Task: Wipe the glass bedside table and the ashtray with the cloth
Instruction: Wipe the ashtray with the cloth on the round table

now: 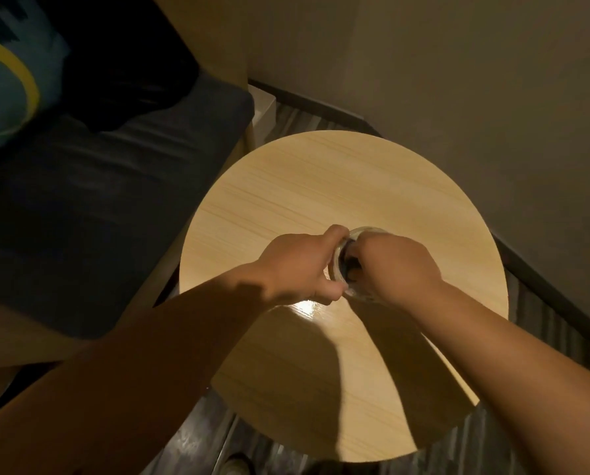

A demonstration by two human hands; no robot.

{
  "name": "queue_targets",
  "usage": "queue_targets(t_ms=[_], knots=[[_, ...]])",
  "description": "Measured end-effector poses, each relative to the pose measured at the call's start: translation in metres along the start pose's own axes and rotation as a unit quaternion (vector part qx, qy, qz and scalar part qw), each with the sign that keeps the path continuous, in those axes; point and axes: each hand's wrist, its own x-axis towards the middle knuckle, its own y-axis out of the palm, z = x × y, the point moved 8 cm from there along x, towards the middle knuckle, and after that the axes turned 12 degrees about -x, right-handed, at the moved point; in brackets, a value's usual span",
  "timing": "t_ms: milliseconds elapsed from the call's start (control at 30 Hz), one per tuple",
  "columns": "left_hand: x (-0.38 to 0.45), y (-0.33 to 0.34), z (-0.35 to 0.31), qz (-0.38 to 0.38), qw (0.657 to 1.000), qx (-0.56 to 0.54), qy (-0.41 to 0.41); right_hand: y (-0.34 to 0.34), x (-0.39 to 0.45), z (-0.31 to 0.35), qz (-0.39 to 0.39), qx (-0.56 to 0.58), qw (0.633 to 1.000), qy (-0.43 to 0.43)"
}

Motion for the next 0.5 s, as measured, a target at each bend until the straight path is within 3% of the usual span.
queue_targets(t_ms=[100, 200, 367, 500], knots=[[-0.001, -0.003, 0.000, -0.016, 1.000, 0.002, -0.013, -0.001, 0.005, -0.009, -0.048, -0.023, 0.997, 0.057], [-0.002, 0.001, 0.003, -0.017, 0.999, 0.001, -0.028, 0.007, -0.006, -0.027, -0.024, -0.051, 0.994, 0.096], [-0.002, 0.002, 0.005, -0.018, 1.000, 0.000, -0.013, 0.008, -0.022, -0.007, 0.034, 0.016, 0.999, -0.005], [-0.001, 0.001, 0.002, -0.004, 1.000, -0.002, -0.009, -0.006, -0.007, 0.001, -0.039, 0.093, 0.995, 0.000]])
